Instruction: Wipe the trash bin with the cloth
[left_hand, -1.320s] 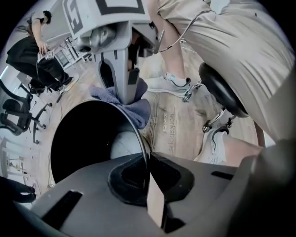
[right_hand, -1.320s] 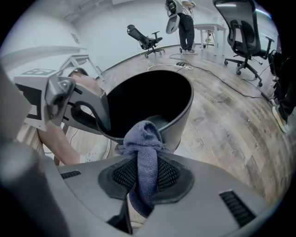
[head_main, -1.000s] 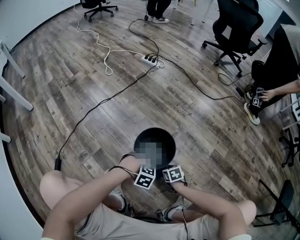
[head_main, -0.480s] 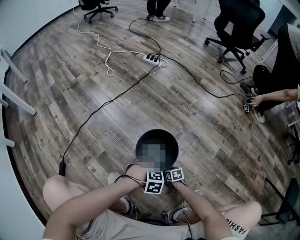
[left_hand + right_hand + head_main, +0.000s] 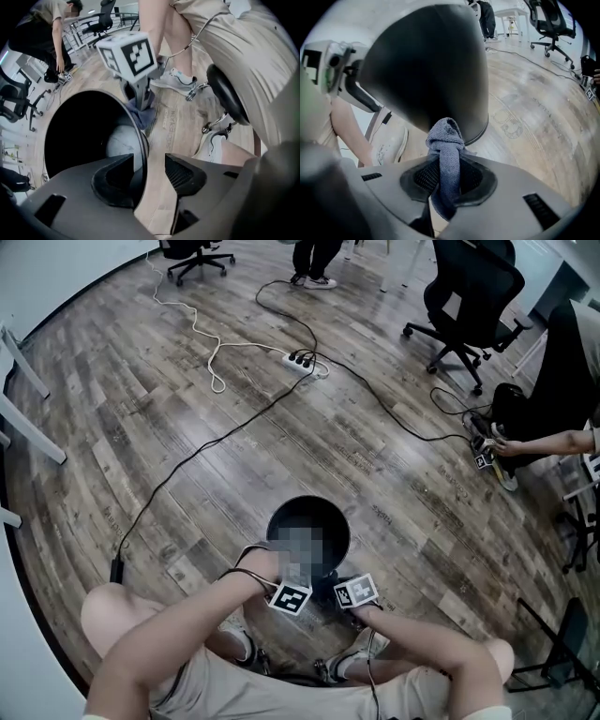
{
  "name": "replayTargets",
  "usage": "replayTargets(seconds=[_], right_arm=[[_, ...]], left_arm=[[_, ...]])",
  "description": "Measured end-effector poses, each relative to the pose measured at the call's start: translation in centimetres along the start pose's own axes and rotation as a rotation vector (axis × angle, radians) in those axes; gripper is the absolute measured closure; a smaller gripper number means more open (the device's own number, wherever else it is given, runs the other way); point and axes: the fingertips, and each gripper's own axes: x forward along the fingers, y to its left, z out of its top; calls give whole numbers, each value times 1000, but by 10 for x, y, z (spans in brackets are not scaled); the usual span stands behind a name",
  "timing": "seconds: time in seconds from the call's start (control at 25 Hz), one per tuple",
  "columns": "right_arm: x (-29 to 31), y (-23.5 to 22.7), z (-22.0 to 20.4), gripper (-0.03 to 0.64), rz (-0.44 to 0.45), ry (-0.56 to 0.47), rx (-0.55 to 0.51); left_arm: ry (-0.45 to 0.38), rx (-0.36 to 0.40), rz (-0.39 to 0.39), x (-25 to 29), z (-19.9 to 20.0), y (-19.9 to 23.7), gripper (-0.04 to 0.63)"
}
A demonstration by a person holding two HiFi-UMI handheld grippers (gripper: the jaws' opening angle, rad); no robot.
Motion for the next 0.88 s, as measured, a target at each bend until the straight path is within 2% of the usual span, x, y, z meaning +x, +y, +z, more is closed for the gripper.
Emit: replayTargets(seconds=[0.16,0.28,0.32,0.36,0.6,0.76,0.88], right_arm=[[-49,17,24,540,-13,-56,2],[-80,35,38,540,-6,-90,-4],[-86,41,39,540,2,-94,-7],[-89,46,41,540,11,-96,-10],[-75,45,49,540,-25,-68,-60],[-64,30,47,540,-63,-50,-66],[-40,16,38,540,-87,-52,-98]], left_arm=[[-10,-2,19,1,-9,5,396],[13,42,62,3,-11,8,401],[25,63,82,4,-11,10,439],[36,82,95,4,-12,12,508],[41,125,67,5,1,2,560],[-26,68,50,6,20,-2,568],[-37,20,36,7,25,-3,568]])
